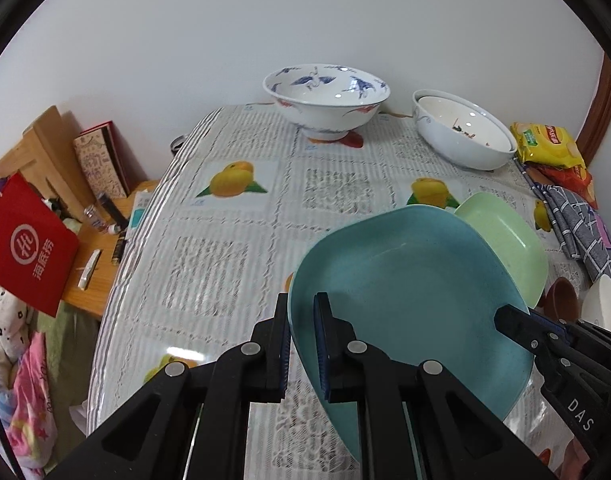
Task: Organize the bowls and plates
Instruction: 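Lift the light-blue plate with both grippers and carry it over the pink plate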
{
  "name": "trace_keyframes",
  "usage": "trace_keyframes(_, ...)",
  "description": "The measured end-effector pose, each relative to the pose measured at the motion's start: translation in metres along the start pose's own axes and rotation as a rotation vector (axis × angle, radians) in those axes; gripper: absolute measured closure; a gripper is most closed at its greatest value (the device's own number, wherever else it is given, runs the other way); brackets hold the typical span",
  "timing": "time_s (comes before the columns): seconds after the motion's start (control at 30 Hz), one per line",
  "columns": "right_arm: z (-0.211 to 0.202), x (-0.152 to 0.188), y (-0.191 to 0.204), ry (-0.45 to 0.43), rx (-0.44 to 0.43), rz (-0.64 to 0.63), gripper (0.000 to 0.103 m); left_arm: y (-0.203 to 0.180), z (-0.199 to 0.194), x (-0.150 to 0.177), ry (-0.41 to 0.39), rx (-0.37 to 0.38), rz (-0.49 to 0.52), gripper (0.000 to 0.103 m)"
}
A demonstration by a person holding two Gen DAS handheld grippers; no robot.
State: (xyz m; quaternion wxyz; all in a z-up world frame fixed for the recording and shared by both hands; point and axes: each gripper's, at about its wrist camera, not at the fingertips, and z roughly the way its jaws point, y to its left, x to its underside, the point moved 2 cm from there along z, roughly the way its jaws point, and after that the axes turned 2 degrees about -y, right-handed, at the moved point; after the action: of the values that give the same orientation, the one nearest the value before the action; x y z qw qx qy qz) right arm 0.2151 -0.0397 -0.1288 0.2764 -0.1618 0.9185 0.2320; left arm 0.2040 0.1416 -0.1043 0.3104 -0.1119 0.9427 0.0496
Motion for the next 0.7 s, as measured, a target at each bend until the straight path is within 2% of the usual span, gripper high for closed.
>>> trace_keyframes(0.3, 0.017, 0.013, 0.015, 0.049, -0.008, -0.03, 0.096, 0.017, 0.012, 0.021, 0.052, -0.002, -0.044, 0.091)
trace_keyframes(0.7, 0.025, 0.004, 0.009, 0.03, 0.016, -0.024, 0.096, 0.013, 0.023, 0.016, 0.067, 0.007, -0.049, 0.091)
